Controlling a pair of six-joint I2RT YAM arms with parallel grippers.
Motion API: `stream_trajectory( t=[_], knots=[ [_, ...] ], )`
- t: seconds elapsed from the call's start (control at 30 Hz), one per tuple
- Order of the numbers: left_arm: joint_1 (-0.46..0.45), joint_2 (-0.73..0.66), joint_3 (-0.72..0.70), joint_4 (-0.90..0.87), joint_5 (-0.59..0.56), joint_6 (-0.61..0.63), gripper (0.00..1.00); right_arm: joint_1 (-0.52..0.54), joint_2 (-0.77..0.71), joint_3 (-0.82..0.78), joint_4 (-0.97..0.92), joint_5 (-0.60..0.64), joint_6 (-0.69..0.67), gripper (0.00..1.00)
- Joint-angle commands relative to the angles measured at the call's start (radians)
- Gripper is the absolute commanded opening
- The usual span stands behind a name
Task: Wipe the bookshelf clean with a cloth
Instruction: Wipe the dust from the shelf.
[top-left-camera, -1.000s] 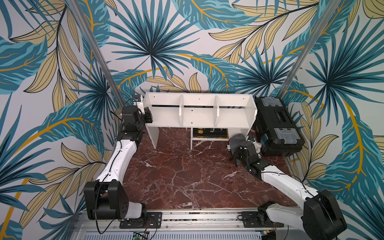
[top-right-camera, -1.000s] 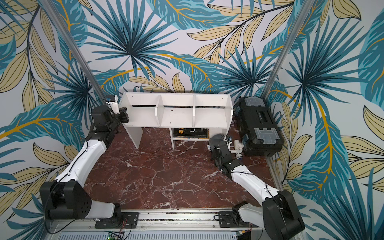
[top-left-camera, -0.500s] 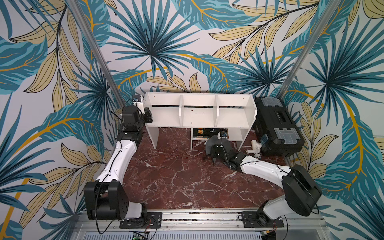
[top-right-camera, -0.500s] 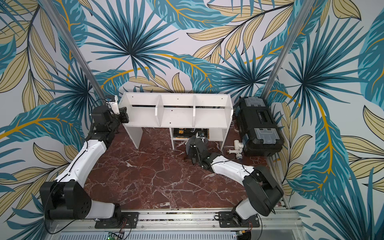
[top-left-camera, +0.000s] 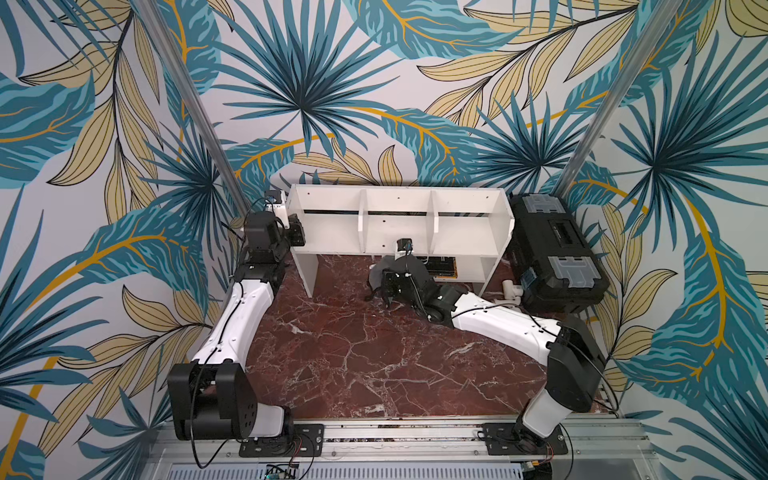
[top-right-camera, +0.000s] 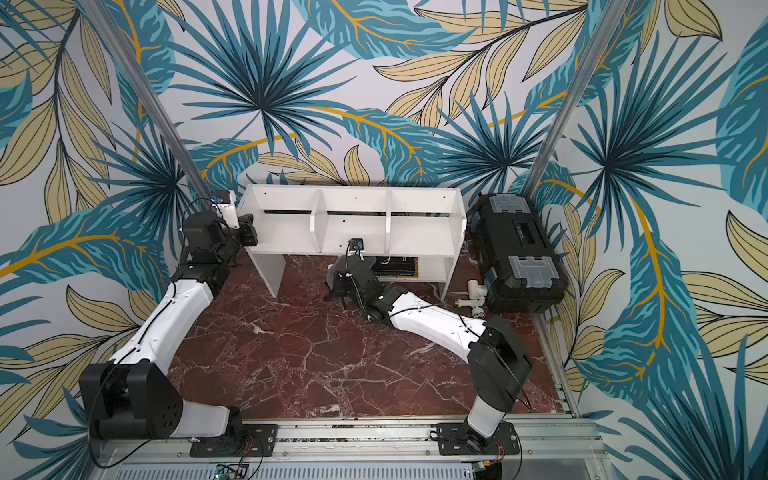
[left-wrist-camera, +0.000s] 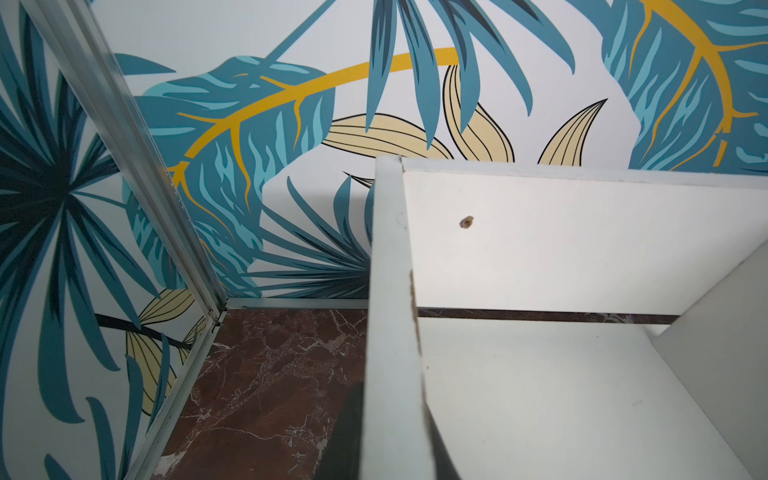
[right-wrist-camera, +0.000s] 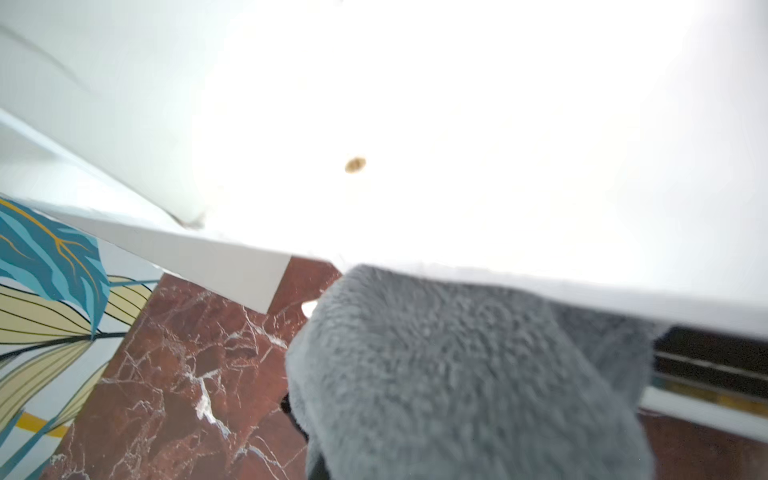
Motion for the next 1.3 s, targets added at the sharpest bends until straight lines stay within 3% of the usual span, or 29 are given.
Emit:
stream_trajectory(
  t=[0.0,0.33,0.63,0.97,1.27],
  knots=[
    [0.005,-0.01,-0.041,-0.039,0.083,-0.141,0.0,-0.005,-0.03,0.041,-0.021,0.074,-0.047,0.0],
    [0.006,-0.017,-0.049,-0.037,0.076,-0.137,0.0,0.053,0.184,-0.187,0.176,-0.007,0.131,0.0],
    [0.005,-0.018,-0.051,-0.038,0.075,-0.134,0.0,0.04,0.1,0.007,0.029,0.056,-0.028,0.0],
    [0.006,-0.015,-0.053,-0.034,0.079,-0.137,0.0,0.035,0.176,-0.069,0.074,0.018,0.044,0.0],
    [0.006,-0.011,-0.053,-0.033,0.081,-0.137,0.0,0.035,0.061,0.049,-0.019,0.089,-0.055,0.0]
  ],
)
